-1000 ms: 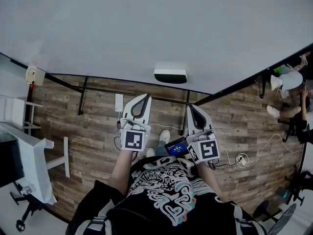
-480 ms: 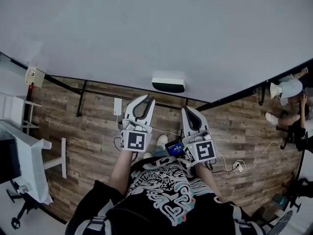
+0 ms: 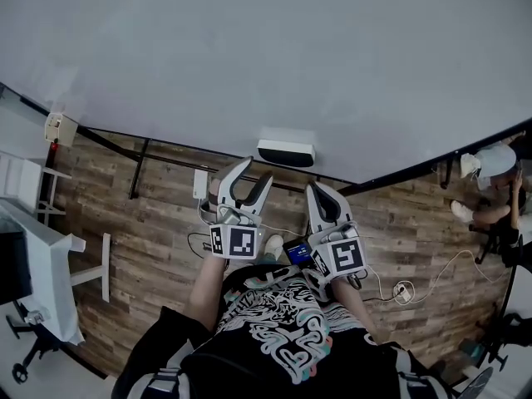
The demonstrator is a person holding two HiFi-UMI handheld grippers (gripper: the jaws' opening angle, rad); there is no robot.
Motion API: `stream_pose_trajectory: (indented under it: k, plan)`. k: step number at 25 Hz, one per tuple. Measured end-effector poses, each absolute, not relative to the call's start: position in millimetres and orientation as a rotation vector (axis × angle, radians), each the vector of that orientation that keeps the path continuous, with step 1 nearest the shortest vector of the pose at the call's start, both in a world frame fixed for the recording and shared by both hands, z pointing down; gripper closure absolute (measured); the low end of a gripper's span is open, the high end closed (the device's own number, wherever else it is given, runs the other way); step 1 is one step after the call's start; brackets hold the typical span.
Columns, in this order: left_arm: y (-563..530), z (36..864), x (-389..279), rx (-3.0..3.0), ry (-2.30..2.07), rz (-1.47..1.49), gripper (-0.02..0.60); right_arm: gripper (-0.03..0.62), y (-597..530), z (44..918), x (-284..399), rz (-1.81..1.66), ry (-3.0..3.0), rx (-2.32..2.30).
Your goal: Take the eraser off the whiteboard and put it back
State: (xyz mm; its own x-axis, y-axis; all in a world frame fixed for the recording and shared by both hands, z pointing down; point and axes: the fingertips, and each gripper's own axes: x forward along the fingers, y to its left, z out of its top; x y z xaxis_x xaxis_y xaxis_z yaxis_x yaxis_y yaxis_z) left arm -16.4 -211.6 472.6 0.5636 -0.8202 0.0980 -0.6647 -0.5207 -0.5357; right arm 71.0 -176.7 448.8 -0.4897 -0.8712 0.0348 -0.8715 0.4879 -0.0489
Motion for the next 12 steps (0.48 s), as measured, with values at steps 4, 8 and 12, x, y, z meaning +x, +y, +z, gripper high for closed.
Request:
stream_pose_trajectory:
  k: [4, 8, 12]
  plan:
    - [-218, 476, -14, -2.173, 1.200, -0.579, 0.294, 0.580, -182, 452, 77, 0.141, -2.712, 1.594]
    - [-224, 476, -11, -2.045, 1.190, -0.637, 0.237, 0.580, -188, 453, 80, 0.149, -2.719, 1.589]
    - [-228, 479, -3, -1.999, 1.150, -0.671, 0.232, 0.580, -190, 447, 81, 0.149, -2.748, 1.586]
